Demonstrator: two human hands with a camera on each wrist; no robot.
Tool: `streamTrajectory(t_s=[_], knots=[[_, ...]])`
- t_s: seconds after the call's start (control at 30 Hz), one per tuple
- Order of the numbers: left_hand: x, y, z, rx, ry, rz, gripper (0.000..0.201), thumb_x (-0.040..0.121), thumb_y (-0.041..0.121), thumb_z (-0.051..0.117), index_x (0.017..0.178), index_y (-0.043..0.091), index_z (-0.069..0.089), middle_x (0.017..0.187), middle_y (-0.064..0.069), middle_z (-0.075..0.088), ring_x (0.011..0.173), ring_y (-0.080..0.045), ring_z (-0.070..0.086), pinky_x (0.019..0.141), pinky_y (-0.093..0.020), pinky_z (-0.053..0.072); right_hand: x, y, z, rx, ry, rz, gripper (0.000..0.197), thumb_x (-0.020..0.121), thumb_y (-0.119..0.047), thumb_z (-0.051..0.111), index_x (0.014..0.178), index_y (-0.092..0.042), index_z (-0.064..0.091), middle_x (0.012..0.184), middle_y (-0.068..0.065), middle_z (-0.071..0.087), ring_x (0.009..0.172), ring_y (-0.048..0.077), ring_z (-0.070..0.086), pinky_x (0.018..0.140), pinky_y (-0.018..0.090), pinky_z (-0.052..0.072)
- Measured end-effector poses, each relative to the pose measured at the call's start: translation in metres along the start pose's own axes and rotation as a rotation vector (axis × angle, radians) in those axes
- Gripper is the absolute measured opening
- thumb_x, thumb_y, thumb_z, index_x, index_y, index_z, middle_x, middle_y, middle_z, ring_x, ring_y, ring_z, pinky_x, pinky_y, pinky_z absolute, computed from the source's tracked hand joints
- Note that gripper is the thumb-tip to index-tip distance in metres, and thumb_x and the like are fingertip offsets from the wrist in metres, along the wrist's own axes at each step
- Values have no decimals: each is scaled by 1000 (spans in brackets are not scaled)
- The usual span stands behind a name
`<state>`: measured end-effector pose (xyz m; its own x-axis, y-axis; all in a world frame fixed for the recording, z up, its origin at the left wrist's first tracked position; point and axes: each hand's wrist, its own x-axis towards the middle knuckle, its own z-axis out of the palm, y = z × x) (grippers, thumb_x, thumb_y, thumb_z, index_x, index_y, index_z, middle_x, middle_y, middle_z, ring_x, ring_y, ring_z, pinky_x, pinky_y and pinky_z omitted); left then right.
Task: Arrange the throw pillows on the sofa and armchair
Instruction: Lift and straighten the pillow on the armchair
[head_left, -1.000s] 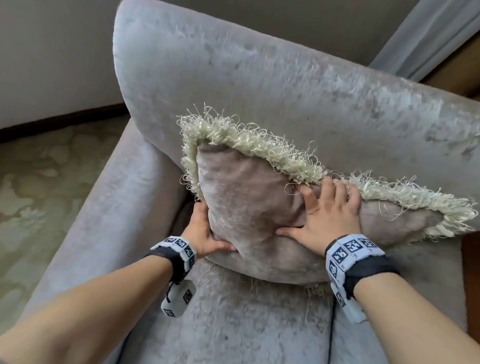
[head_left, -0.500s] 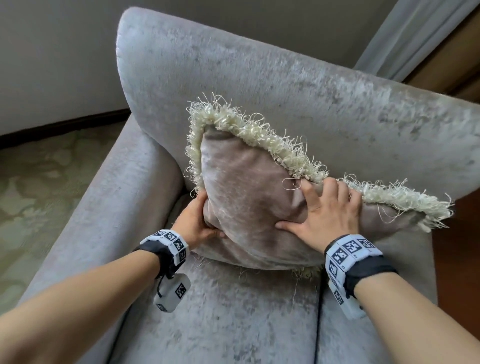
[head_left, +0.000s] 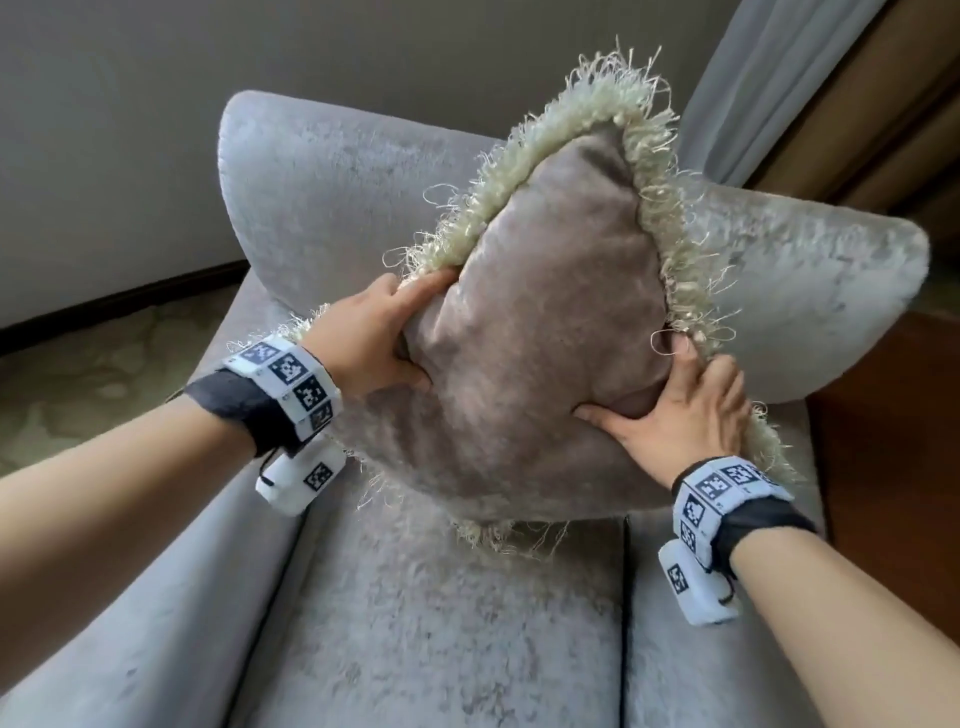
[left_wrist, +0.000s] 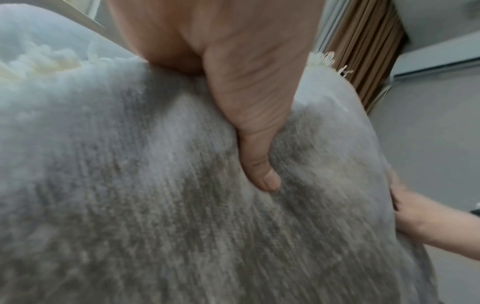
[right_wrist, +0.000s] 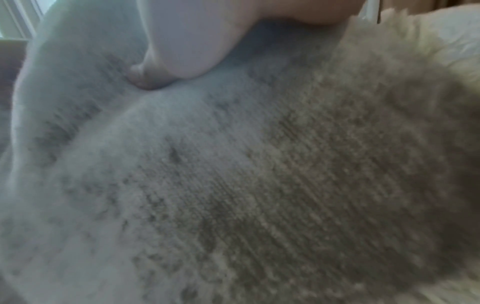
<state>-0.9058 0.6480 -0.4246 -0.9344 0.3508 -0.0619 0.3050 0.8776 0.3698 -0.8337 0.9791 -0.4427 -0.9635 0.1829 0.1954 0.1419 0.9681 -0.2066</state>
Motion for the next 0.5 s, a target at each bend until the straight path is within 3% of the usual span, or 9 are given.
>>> streamTrajectory(t_s=[0.13,0.2,0.37,0.5], knots=[[15,-15,39,141,32,44,126,49,46,92,147,47,14,92,-6,40,76,-27,48,66,-41,48,-7,2,41,-43,-110,66,124,42,-99,48,129,-11,39,102,17,41,92,34,43,80,48,38],[18,-24,56,192,70,36,125,47,50,91,148,41,17,89,-7,37,74,-24,40,64,-42,44,-9,3,57,-79,-131,68,124,43,-101,45,126,-9,41,102,16,42,91,34,43,80,47,38],[22,-30,72,299,82,-20,128,48,67,81,150,41,9,104,-14,40,91,-31,40,81,-46,38,4,12,74,-135,-114,79,125,42,-101,44,133,-16,30,117,18,40,105,37,42,92,52,35],[23,-28,73,293,89,-51,129,45,72,80,148,48,7,120,-16,36,104,-32,35,94,-52,32,11,14,77,-135,-149,85,129,41,-101,45,138,-18,30,136,20,32,120,41,35,101,57,29]])
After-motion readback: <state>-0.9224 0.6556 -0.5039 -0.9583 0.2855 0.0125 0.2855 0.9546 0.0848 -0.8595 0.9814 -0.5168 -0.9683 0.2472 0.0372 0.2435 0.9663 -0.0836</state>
